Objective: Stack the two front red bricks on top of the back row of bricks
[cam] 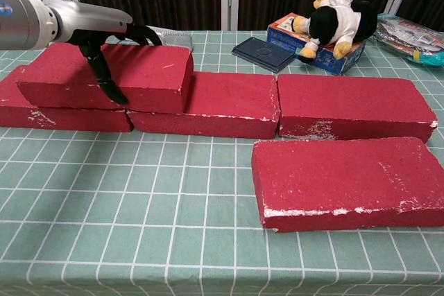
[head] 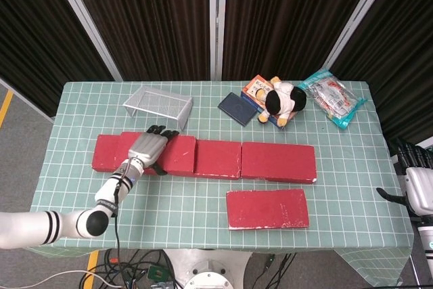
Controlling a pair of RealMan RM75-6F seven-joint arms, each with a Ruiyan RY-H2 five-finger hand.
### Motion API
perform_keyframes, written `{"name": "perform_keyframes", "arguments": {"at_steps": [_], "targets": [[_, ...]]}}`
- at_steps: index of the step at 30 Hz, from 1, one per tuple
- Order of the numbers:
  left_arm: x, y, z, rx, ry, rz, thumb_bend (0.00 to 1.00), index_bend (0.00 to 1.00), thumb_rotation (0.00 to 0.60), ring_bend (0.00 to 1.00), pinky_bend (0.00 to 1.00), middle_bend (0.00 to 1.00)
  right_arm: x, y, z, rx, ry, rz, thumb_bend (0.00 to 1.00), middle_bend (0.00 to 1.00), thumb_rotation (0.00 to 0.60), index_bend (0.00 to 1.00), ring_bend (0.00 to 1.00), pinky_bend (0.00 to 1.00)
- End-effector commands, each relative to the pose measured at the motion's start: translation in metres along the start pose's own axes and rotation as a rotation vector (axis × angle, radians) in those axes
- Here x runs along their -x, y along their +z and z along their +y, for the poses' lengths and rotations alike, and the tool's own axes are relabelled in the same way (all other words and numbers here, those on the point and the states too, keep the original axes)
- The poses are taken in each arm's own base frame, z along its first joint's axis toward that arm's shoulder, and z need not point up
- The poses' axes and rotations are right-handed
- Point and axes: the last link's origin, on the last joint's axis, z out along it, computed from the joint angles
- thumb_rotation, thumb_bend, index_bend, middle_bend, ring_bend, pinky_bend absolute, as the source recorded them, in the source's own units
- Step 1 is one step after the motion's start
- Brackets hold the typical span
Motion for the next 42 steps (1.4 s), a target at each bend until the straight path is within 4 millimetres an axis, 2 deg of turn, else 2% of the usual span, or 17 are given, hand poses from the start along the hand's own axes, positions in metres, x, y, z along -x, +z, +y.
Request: {"name": "perform_keyframes", "arguments": {"at_steps": [1,28,42], "targets": [[-0.0004,0.0009,-0.001,-0.008,-0.004,0.001,0.04,0.11,0.6,0.0,0.0,0.22,0.001,0.0004,-0.0005,-0.003,0.004,-0.001,0.06,0.0,0.6,0.0,0.0,0.0],[0.0082,0.005,-0.0034,0.007,0.012,-0.018,0.05,0.11,0.6,0.0,0.0,0.22,0.0065,0.0011,0.0017,0.009,-0.002,-0.019,0.06,0.0,0.6,0.0,0.0,0.0],[0.0018,0.0051,-0.0049,0.017,0.022,0.008,0.05,0.11,0.6,0.0,0.0,0.21,0.0081,0.0016,0.0023,0.012,0.0,-0.024,0.06,0.0,0.6,0.0,0.0,0.0]]}}
